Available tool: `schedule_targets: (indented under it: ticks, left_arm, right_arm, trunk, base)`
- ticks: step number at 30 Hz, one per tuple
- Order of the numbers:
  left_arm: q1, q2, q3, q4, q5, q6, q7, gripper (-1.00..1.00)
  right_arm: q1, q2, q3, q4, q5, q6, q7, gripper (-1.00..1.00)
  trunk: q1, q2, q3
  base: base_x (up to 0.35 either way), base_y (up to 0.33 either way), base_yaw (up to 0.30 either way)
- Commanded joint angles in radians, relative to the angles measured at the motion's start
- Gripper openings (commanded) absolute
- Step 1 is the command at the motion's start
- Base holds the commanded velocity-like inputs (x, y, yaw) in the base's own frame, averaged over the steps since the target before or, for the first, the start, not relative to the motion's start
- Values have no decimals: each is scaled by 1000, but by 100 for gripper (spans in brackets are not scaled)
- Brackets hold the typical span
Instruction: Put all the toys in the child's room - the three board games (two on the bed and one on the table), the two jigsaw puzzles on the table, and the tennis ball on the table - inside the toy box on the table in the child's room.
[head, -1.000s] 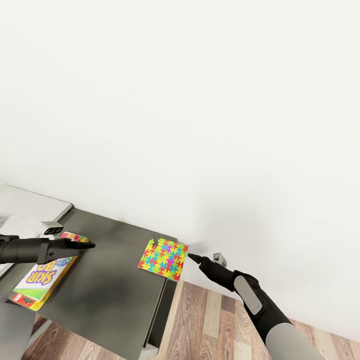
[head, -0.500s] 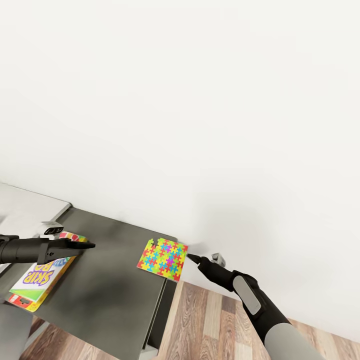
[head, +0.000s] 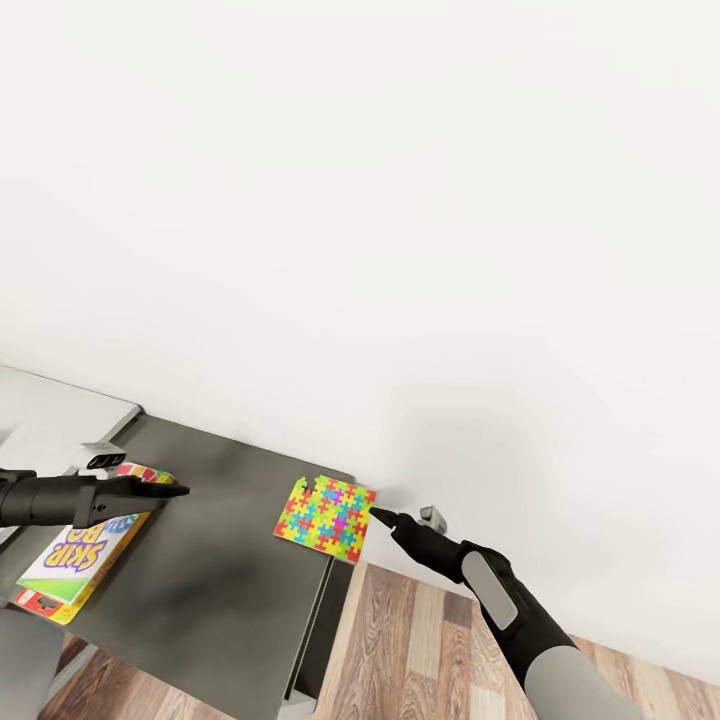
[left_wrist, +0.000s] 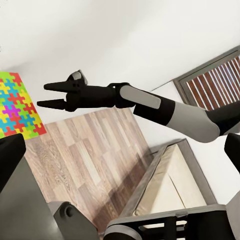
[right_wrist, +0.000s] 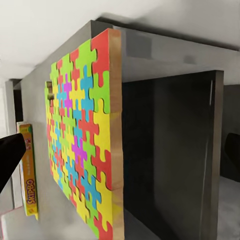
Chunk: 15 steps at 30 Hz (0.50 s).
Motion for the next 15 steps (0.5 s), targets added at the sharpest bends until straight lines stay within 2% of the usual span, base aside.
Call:
schedule_targets:
  ticks: [1, 7, 15]
  left_arm:
    - [-1, 2, -3, 0, 4, 11, -2, 100]
    - [-1, 4, -3, 0, 4, 13, -2, 100]
    - [-1, 4, -3, 1, 4, 14, -2, 100]
  right_arm:
    - [-1, 0, 0, 0, -5, 5, 0, 100]
    - [-1, 0, 0, 0, -5, 5, 1, 100]
    - [-1, 0, 0, 0, -5, 4, 1, 100]
  trunk:
    - [0, -1, -1]
    - [0, -1, -1]
    - [0, -1, -1]
  base:
    - [0, 18, 0]
    - [0, 146, 0]
    - [0, 29, 0]
